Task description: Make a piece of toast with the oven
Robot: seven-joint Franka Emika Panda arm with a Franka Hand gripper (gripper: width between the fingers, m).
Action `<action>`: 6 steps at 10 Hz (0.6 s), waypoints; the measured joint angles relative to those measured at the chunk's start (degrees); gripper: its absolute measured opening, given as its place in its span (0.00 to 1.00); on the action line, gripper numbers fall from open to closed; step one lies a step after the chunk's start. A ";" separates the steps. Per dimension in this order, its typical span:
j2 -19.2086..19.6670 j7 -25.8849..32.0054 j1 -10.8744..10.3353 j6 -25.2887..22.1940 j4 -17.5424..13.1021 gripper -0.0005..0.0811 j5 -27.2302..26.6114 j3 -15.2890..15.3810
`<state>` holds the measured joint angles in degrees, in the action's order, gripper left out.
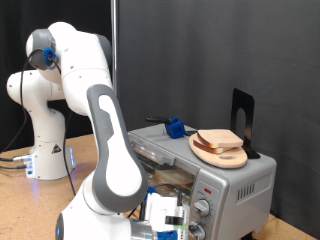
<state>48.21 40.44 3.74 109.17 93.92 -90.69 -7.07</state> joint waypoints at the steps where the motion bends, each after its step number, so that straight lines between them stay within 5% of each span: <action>1: 0.02 0.29 0.00 0.00 -0.09 0.98 0.24 -0.03; 6: 0.06 3.80 -0.01 0.10 -0.48 0.98 0.71 -0.09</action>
<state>48.27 44.24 3.74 109.27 93.44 -89.98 -7.16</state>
